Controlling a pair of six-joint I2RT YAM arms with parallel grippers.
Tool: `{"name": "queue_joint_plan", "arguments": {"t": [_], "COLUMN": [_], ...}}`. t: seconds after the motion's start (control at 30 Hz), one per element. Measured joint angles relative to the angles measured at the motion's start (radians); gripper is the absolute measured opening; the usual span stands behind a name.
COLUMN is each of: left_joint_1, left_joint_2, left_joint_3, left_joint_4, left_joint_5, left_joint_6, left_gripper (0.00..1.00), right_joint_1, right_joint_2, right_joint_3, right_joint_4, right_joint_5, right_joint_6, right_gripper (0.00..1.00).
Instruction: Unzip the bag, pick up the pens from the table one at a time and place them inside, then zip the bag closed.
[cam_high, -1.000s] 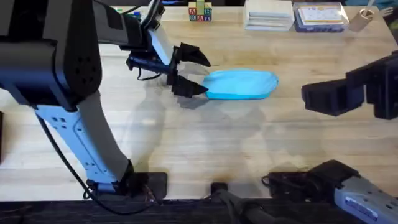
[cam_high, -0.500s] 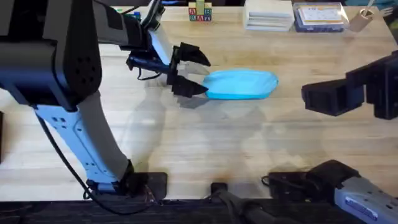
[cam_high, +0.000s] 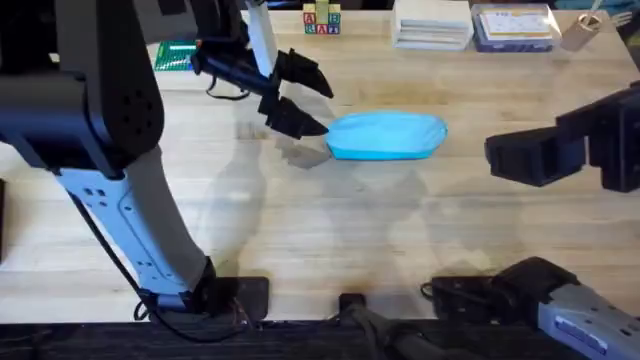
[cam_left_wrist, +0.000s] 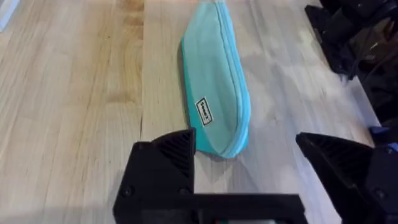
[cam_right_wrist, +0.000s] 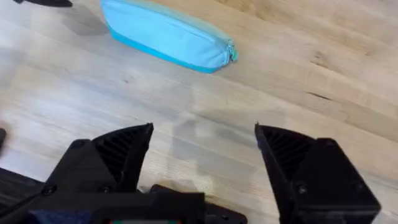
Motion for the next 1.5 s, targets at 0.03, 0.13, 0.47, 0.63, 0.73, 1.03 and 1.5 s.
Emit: {"name": "queue_joint_plan", "arguments": {"t": [0.03, 0.13, 0.47, 0.63, 0.73, 1.03, 1.5], "left_joint_1": [0.000, 0.000, 0.000, 0.000, 0.000, 0.000, 0.001], "left_joint_2": [0.000, 0.000, 0.000, 0.000, 0.000, 0.000, -0.007], "left_joint_3": [0.021, 0.091, 0.254, 0.270, 0.270, 0.270, 0.270], "left_joint_4": [-0.024, -0.095, -0.269, -0.311, -0.327, -0.322, -0.222], "left_joint_5": [-0.021, -0.083, -0.182, -0.195, -0.204, -0.258, -0.384], "left_joint_6": [0.000, 0.000, -0.008, -0.070, -0.144, -0.372, -0.658], "left_gripper": [0.996, 0.995, 0.996, 0.996, 0.996, 0.998, 0.999], "right_joint_1": [0.000, 0.000, 0.000, 0.000, 0.000, 0.000, 0.000], "right_joint_2": [0.000, 0.000, 0.000, 0.000, 0.000, 0.000, 0.000], "right_joint_3": [0.000, 0.000, 0.000, 0.000, 0.000, 0.000, 0.000], "right_joint_4": [0.000, 0.000, 0.000, 0.000, 0.000, 0.000, 0.000], "right_joint_5": [0.000, 0.000, 0.000, 0.000, 0.000, 0.000, 0.000], "right_joint_6": [0.000, 0.000, 0.000, 0.000, 0.000, 0.000, 0.000], "right_gripper": [0.998, 0.998, 0.998, 0.998, 0.997, 0.997, 0.998]}}
